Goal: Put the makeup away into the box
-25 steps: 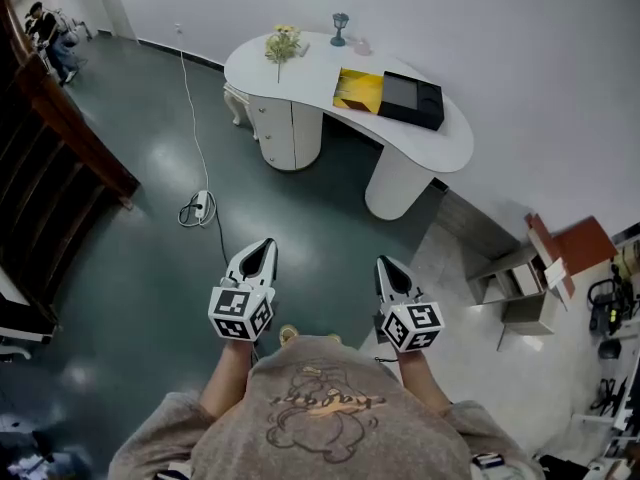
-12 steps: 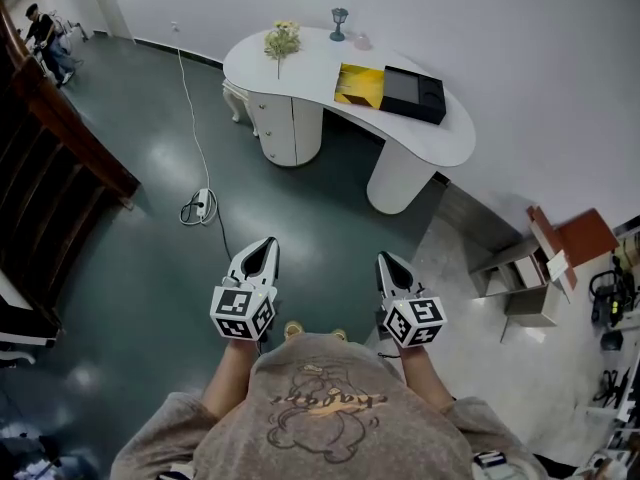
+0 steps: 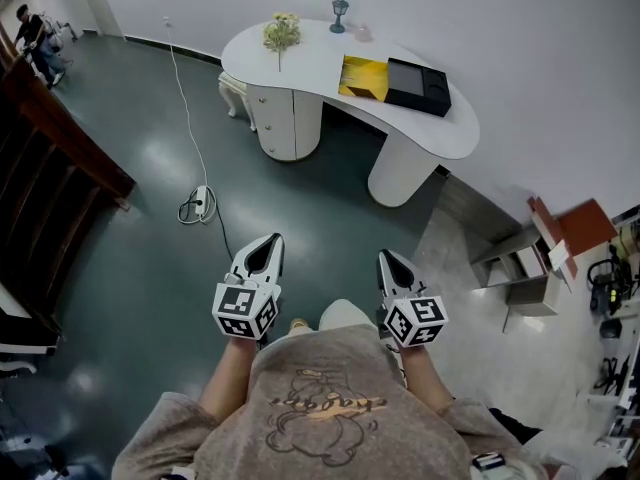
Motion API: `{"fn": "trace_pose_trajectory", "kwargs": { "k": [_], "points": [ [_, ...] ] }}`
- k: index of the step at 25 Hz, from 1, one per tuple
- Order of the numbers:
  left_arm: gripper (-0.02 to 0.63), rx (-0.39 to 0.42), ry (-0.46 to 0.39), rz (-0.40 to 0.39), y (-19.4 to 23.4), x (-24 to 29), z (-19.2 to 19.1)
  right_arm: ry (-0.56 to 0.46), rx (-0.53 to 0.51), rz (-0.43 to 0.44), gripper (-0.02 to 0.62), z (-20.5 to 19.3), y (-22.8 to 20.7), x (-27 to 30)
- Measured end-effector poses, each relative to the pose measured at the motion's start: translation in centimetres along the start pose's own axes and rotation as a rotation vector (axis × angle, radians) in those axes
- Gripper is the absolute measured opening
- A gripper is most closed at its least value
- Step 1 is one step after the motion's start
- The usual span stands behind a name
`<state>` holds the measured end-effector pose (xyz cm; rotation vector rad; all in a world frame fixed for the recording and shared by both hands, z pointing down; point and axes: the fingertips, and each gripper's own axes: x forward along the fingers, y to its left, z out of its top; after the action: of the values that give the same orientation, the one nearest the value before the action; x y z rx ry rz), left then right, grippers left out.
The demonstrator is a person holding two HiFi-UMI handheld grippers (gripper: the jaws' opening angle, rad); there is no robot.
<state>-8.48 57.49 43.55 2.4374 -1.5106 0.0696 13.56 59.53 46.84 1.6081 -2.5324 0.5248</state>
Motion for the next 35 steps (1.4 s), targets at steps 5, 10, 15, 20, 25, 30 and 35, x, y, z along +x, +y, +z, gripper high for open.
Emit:
{"fn": "trace_pose_trajectory", "kwargs": {
  "k": [5,10,15,20,25,30,35],
  "points": [
    [0.021,-0.001,0.000,-0.004,1.4,0.5,0.0,-0.001,-0.006,0.004,0.003,-0.2,0.7,1.4],
    [0.021,-0.004,-0.002,-0.005,3.0,1.6,0.2,-0.003,-0.001,0.006,0.003,0.0,0.9,3.4],
    [0.021,-0.011,0.001,-0.004,4.1,3.7,0.5,0.003,0.001,0.016,0.003,0.2,0.2,5.6],
    [0.021,-0.016,-0.004,-0.001,5.4,6.1,1.3,0.005,0.000,0.020,0.003,1.0,-0.7,8.4],
    [0.021,-0.010,-0.008,-0.005,6.7,8.8,2.4,0.002,0.006,0.017,0.003,2.1,-1.9,11.0],
    [0.021,-0.008,-0.007,0.000,8.1,12.3,3.8,0.002,0.002,0.023,0.003,4.1,-3.7,14.4],
    [0.021,0.003,-0.008,0.020,9.8,15.6,5.6,-0.001,-0.037,0.028,0.003,6.6,-5.7,18.0]
  ]
}}
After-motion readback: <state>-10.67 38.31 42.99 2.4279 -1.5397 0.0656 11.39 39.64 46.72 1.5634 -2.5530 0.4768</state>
